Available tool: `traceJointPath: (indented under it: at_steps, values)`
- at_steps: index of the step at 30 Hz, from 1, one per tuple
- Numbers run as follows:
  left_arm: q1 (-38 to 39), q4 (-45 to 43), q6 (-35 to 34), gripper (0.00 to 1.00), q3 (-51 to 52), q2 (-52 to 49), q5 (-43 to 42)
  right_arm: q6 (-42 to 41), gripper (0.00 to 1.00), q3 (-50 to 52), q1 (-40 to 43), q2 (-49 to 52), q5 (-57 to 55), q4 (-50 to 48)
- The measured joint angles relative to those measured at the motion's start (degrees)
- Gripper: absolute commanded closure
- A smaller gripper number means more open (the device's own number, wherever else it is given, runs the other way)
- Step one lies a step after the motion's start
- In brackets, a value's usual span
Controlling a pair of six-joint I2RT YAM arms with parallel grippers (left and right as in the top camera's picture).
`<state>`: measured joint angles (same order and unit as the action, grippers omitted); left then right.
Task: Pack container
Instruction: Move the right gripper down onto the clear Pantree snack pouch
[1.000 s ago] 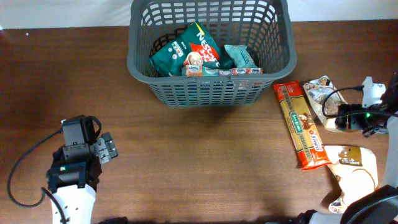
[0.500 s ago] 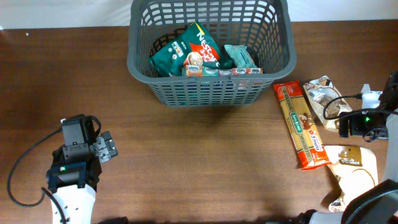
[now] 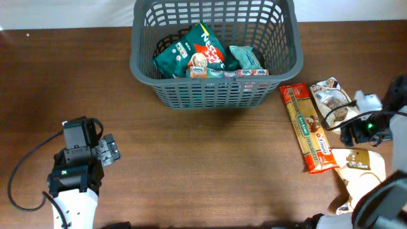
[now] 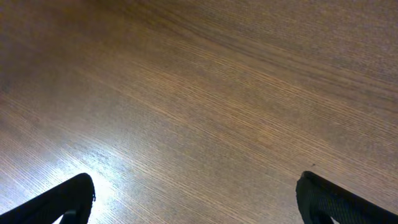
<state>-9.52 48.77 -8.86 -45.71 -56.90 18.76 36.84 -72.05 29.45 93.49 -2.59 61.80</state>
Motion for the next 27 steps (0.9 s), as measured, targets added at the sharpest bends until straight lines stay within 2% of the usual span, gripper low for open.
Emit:
traceJointPath:
  at_steps: [6,12,23,27]
  values:
    - [0.0,0.0,0.0,0.01,0.0,0.0,0.0,4.9,0.01,0.9,0.0,7.0,2.2,-1.6]
    - [0.0,0.0,0.0,0.01,0.0,0.0,0.0,8.6,0.01,0.9,0.0,9.3,2.8,-4.5]
    - [0.0,0.0,0.0,0.01,0.0,0.0,-0.2,5.4,0.01,0.9,0.0,9.3,3.0,-6.9]
    - [0.0,0.0,0.0,0.01,0.0,0.0,-0.2,8.7,0.02,0.9,0.0,9.3,4.5,-7.9]
